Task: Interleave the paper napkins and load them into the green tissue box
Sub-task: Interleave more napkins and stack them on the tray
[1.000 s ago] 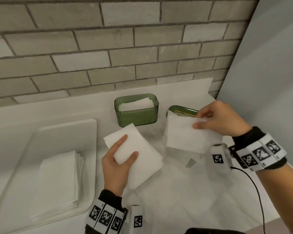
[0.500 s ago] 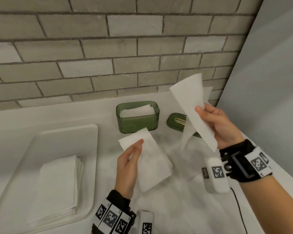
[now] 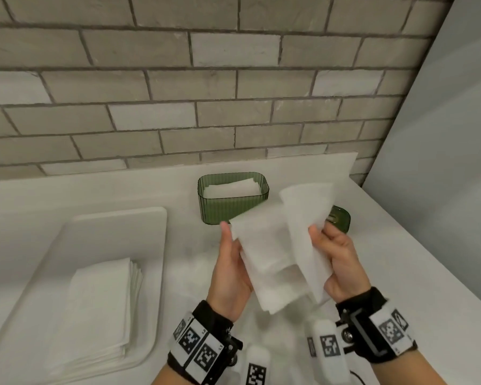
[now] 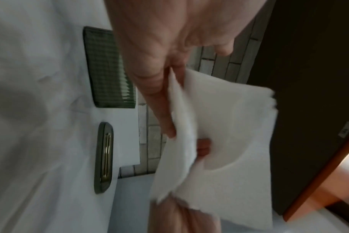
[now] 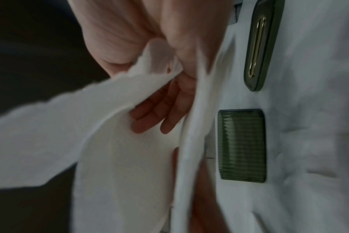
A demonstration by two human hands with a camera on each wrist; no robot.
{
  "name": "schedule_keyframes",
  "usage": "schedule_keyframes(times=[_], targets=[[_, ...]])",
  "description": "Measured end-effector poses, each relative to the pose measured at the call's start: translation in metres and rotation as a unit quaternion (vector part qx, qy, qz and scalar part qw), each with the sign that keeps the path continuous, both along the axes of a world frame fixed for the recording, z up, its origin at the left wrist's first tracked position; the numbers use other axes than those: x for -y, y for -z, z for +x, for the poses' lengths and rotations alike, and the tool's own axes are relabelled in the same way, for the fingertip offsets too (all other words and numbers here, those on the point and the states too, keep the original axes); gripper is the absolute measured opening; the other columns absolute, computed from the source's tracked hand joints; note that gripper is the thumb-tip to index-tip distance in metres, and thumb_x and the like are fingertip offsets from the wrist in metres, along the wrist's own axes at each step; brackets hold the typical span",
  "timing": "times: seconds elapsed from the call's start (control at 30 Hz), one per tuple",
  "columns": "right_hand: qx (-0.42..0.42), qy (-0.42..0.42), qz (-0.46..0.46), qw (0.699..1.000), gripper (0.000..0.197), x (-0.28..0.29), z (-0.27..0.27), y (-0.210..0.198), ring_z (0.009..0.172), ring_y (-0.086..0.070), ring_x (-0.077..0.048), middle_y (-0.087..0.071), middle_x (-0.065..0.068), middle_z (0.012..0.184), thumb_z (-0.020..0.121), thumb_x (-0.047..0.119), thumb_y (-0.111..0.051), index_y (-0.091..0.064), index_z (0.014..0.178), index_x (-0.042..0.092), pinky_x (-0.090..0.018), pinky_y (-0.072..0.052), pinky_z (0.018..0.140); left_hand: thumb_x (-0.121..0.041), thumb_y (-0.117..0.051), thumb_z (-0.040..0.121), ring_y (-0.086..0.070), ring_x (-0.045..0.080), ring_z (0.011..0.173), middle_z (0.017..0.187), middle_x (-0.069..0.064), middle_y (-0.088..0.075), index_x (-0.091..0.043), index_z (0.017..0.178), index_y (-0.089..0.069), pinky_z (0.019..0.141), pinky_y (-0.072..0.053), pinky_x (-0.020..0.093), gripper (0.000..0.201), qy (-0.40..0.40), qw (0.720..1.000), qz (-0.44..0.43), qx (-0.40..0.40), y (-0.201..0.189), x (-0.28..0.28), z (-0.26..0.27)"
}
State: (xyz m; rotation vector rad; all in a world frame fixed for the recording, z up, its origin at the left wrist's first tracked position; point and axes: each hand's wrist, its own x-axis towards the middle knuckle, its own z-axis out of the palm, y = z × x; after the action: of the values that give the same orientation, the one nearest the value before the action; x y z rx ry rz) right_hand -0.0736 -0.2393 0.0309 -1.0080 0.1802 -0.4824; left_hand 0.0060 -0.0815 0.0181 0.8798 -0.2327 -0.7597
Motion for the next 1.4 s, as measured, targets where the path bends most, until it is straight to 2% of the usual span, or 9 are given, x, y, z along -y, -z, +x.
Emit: schedule_keyframes(times=[0.2, 0.33, 0.57, 0.73, 0.83, 1.03, 1.13, 1.3, 1.4], targets=[[-0.081, 0.015, -0.05, 0.995, 0.059, -0.005, -0.004, 0.017, 0.083, -0.072, -0.026, -0.073, -0.02, 0.101, 0.052, 0.036, -0.092, -0.073, 0.097, 0.003, -0.031, -0.059, 0.066, -0.004, -0.057, 0.096, -0.068, 0.036, 0.11, 0.114, 0.015, -0.073, 0.0, 0.118, -0.066, 0.094, -0.055, 0.05, 0.025, -0.125, 0.985, 0.055, 0.11, 0.002, 0.003, 0.009], [-0.125, 0.014, -0.07, 0.99, 0.026, -0.004, -0.005, 0.011, 0.081, -0.07, -0.026, -0.074, -0.018, 0.097, 0.076, 0.014, -0.075, -0.071, 0.097, -0.001, -0.03, -0.058, 0.066, 0.002, -0.06, 0.092, -0.069, 0.034, 0.108, 0.114, 0.014, -0.074, -0.003, 0.117, -0.066, 0.092, -0.055, 0.051, 0.026, -0.153, 0.974, 0.064, 0.151, 0.007, 0.0, 0.012], [-0.13, 0.032, 0.015, 0.991, 0.028, -0.013, 0.014, -0.004, 0.097, -0.067, -0.026, -0.071, -0.017, 0.11, 0.085, 0.017, -0.068, -0.068, 0.107, -0.002, -0.041, -0.05, 0.092, 0.002, -0.054, 0.096, -0.068, 0.02, 0.111, 0.118, 0.003, -0.073, -0.012, 0.126, -0.061, 0.087, -0.058, 0.031, 0.034, -0.172, 0.965, 0.049, 0.193, 0.007, 0.009, -0.002], [-0.153, 0.092, -0.002, 0.984, 0.023, -0.031, 0.027, 0.004, 0.086, -0.067, -0.024, -0.072, -0.018, 0.1, 0.085, 0.019, -0.071, -0.068, 0.097, 0.0, -0.038, -0.053, 0.081, -0.039, -0.039, 0.1, -0.064, 0.018, 0.118, 0.127, 0.002, -0.068, -0.016, 0.135, -0.056, 0.096, -0.055, 0.03, 0.046, -0.182, 0.976, 0.025, 0.115, 0.011, 0.014, -0.011], [-0.156, 0.087, -0.027, 0.983, 0.024, -0.036, 0.028, 0.007, 0.083, -0.068, -0.024, -0.073, -0.013, 0.094, 0.082, 0.018, -0.074, -0.068, 0.096, -0.001, -0.037, -0.056, 0.075, -0.014, -0.057, 0.097, -0.068, 0.02, 0.111, 0.122, 0.003, -0.07, -0.017, 0.131, -0.058, 0.084, -0.059, 0.032, 0.034, -0.192, 0.969, 0.054, 0.146, 0.013, 0.013, -0.009], [-0.172, -0.037, -0.18, 0.968, 0.065, -0.02, 0.019, 0.014, 0.09, -0.072, -0.033, -0.074, -0.018, 0.096, 0.067, -0.008, -0.081, -0.057, 0.119, 0.023, -0.044, -0.058, 0.079, 0.015, -0.064, 0.085, -0.062, 0.018, 0.12, 0.135, -0.002, -0.061, -0.041, 0.142, -0.038, 0.09, -0.057, 0.035, 0.084, -0.248, 0.947, 0.069, 0.192, 0.025, 0.001, 0.004], [-0.173, -0.029, -0.246, 0.953, 0.064, 0.0, 0.015, 0.018, 0.086, -0.072, -0.03, -0.075, -0.014, 0.095, 0.063, -0.013, -0.082, -0.061, 0.115, 0.017, -0.042, -0.059, 0.073, 0.018, -0.073, 0.075, -0.073, 0.021, 0.091, 0.099, 0.006, -0.077, -0.038, 0.144, -0.037, 0.074, -0.06, 0.031, 0.096, -0.249, 0.952, 0.048, 0.171, 0.025, -0.015, 0.019], [-0.153, 0.019, -0.179, 0.972, 0.047, 0.018, 0.013, 0.028, 0.083, -0.071, -0.023, -0.075, -0.012, 0.092, 0.049, 0.005, -0.088, -0.071, 0.093, -0.001, -0.033, -0.058, 0.073, 0.011, -0.087, 0.061, -0.072, 0.023, 0.073, 0.083, 0.015, -0.073, -0.002, 0.101, -0.065, 0.067, -0.059, 0.03, 0.047, -0.107, 0.948, 0.178, 0.243, 0.027, -0.034, 0.043], [-0.154, 0.001, -0.136, 0.979, 0.043, 0.015, 0.016, 0.048, 0.076, -0.067, -0.023, -0.071, -0.013, 0.083, 0.046, 0.006, -0.085, -0.068, 0.084, 0.0, -0.028, -0.056, 0.069, 0.003, -0.092, 0.051, -0.067, 0.015, 0.072, 0.079, 0.003, -0.071, -0.006, 0.081, -0.07, 0.068, -0.056, 0.028, 0.038, -0.029, 0.938, 0.229, 0.259, 0.039, -0.034, 0.047]])
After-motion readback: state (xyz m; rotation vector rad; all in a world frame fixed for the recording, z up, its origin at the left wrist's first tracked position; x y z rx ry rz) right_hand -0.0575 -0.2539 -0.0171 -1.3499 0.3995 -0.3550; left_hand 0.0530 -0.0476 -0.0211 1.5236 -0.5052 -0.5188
